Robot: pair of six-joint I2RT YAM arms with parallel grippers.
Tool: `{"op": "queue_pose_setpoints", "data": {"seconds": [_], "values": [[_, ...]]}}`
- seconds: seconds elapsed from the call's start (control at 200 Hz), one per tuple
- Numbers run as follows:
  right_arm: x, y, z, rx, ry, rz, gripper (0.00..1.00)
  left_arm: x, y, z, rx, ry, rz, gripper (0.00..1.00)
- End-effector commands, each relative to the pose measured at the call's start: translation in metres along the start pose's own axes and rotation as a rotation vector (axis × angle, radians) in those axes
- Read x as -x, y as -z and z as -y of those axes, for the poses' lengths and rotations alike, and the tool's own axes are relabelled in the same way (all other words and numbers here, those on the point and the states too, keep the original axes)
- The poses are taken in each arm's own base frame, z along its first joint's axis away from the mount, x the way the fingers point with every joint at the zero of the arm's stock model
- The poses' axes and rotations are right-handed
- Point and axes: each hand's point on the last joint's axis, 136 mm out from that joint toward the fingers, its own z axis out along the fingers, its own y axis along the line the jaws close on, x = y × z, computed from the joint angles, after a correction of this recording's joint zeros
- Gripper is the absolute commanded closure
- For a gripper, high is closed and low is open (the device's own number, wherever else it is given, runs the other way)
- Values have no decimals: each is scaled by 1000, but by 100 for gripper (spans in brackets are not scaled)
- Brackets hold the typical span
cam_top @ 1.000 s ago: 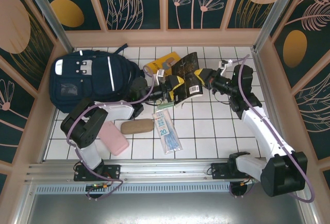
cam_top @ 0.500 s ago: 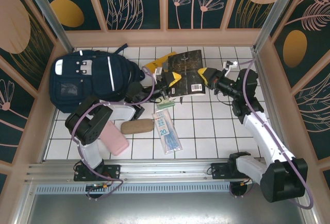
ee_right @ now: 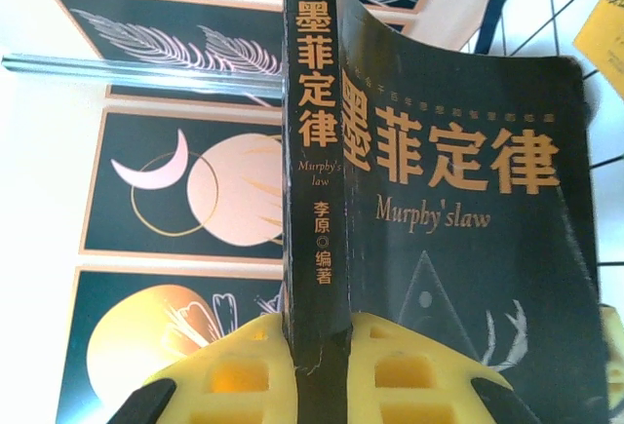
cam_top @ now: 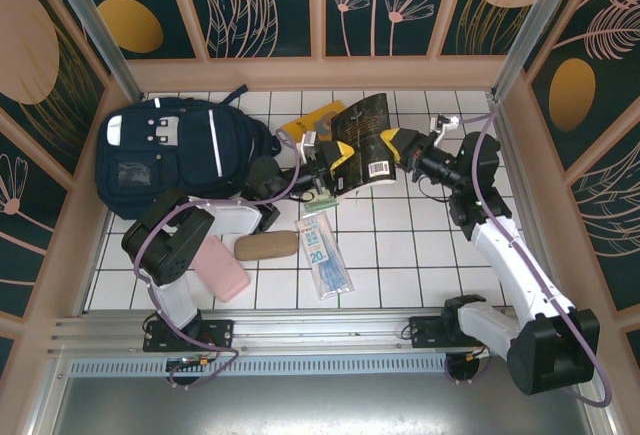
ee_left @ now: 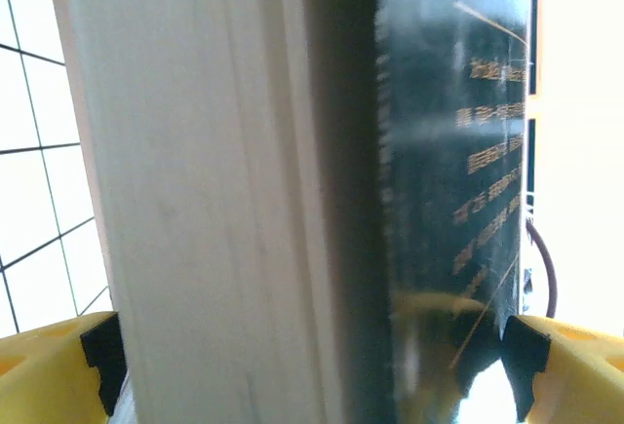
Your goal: Pack the student bag
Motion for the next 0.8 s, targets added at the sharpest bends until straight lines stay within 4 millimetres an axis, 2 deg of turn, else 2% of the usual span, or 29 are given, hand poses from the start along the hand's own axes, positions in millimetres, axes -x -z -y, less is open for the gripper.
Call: {"op": "queue_pose_setpoints", "data": {"seconds": [0.0, 0.455, 0.565, 0.796], "values": [[0, 1, -47, 124, 75, 4, 100, -3, -3, 10, -53, -26, -13, 2], [0, 1, -66, 149, 88, 13, 100, -3, -7, -3, -36, -11, -21, 1], [0, -1, -51, 109, 88, 16, 100, -4, -7, 9, -83, -9, -27, 2], [8, 5, 5, -1, 54, 46, 100, -8, -4, 35, -151, -32, -37, 12]]}}
